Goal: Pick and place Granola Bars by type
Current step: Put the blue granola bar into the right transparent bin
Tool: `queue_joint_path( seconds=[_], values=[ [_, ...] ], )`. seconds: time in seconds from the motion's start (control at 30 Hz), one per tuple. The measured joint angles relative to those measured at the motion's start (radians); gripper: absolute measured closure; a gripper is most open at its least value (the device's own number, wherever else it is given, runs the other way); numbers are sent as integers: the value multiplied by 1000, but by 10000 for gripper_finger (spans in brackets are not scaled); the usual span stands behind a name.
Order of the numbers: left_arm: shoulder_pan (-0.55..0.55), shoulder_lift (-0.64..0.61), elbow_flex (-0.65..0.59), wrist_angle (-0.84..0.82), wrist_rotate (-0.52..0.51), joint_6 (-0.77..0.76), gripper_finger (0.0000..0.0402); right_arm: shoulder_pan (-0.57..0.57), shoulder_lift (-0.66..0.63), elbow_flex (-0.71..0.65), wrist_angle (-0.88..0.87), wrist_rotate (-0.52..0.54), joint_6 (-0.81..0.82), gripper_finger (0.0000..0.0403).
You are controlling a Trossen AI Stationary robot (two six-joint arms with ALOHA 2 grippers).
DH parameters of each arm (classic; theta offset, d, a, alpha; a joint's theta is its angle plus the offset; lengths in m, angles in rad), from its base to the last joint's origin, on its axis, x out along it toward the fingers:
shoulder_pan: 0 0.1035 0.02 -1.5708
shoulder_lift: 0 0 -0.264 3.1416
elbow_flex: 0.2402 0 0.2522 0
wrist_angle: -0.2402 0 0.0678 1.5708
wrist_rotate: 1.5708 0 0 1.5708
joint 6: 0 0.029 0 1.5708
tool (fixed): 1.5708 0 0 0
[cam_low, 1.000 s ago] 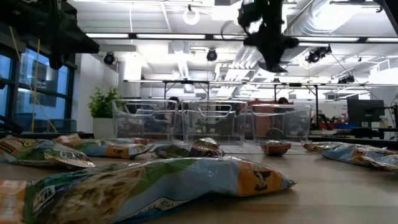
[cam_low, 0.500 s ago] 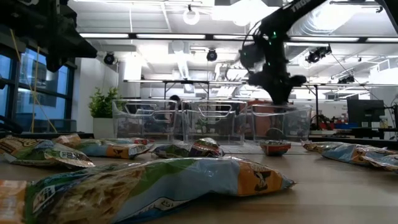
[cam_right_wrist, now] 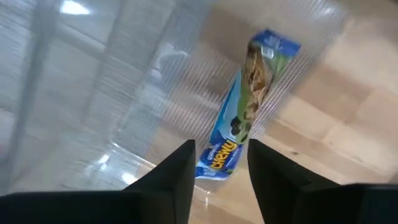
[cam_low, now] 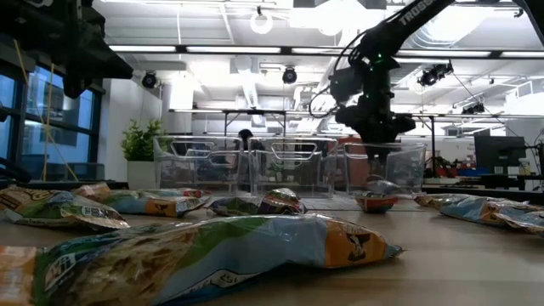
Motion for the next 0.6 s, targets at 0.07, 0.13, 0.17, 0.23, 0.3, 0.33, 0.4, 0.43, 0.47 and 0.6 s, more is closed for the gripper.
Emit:
queue_joint_path(
  seconds=[0.07, 0.13, 0.17, 0.23, 0.3, 0.33, 0.4, 0.43, 0.47, 0.6],
  values=[
    [0, 0, 0, 0, 0, 0, 361, -5, -19, 37, -5, -27, -4, 259],
    [0, 0, 0, 0, 0, 0, 361, -1, -56, 79, -5, -71, -6, 253],
    [0, 0, 0, 0, 1, 0, 361, 6, -77, 99, -7, -99, -3, 251],
    [0, 0, 0, 0, 10, 0, 361, 36, -123, 133, -5, -147, 18, 249],
    [0, 0, 0, 0, 15, 0, 361, 96, -166, 159, -3, -188, 48, 250],
    [0, 0, 0, 0, 16, 0, 361, 133, -187, 168, -2, -208, 62, 251],
    [0, 0, 0, 0, 16, -2, 361, 225, -222, 181, 3, -237, 122, 251],
    [0, 0, 0, 0, 16, -3, 361, 275, -235, 187, 12, -239, 161, 251],
    [0, 0, 0, 0, 16, -2, 361, 326, -246, 193, 27, -233, 200, 250],
    [0, 0, 0, 0, 18, -3, 361, 550, -256, 207, 152, -180, 332, 250]
  ],
)
